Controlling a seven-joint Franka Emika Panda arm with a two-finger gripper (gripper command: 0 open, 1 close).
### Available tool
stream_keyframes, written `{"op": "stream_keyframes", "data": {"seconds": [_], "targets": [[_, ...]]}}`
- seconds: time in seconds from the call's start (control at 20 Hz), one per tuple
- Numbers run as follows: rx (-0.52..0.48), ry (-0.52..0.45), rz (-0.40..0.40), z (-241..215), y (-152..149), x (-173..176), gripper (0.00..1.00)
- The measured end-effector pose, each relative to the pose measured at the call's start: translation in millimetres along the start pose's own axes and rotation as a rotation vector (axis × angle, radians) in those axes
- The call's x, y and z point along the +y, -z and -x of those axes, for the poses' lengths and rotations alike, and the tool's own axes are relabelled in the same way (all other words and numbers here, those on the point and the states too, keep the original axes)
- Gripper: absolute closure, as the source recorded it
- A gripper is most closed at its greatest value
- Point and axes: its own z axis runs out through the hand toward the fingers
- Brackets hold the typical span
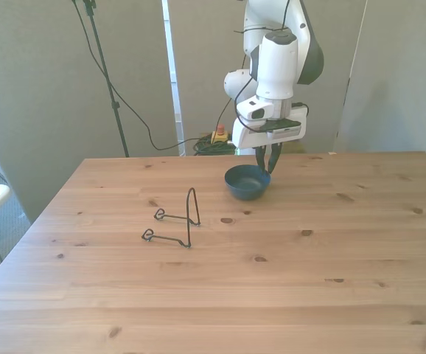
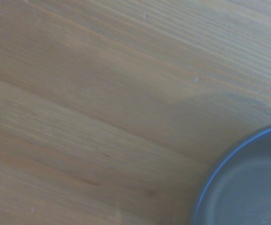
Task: Unload the bowl
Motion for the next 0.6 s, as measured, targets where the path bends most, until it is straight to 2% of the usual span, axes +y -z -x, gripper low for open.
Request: {"op": "stream_keyframes", "data": {"seconds": [0.4, 0.6], "targets": [[-0.022, -0.012, 0.01, -3.6, -4.3, 0.6, 0.0], [-0.017, -0.071, 0.018, -6.4, 2.9, 6.5, 0.0]]}}
